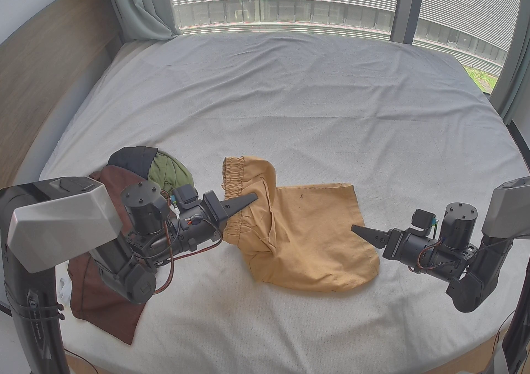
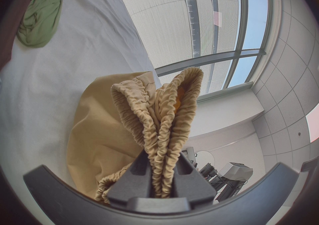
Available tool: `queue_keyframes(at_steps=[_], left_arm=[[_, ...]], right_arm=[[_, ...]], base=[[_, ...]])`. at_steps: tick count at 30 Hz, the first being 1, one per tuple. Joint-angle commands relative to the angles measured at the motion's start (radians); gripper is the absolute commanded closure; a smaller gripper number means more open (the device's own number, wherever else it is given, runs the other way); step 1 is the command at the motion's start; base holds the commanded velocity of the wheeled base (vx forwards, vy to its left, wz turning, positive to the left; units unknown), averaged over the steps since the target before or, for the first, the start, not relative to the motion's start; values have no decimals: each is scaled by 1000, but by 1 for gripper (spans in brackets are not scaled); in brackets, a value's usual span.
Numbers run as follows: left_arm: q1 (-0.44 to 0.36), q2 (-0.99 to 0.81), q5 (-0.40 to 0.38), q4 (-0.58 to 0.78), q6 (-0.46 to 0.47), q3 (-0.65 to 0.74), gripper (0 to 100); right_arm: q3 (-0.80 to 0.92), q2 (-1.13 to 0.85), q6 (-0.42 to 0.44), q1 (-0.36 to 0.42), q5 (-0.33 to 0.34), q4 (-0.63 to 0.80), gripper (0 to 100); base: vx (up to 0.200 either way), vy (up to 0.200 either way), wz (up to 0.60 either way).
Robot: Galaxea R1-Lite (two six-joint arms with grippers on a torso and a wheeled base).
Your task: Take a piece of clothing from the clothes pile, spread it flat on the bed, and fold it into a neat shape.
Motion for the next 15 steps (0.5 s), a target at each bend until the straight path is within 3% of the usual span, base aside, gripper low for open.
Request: queue_keyframes(at_steps=[1,15], left_arm=[[-23,5,0,10,-12,-20,100],[-100,93,0,5,-54,-130,100]], right_arm=[[0,3,0,7,1,-1,0],[-6,3,0,3,1,-1,0]], base=[[0,0,0],[0,0,0]])
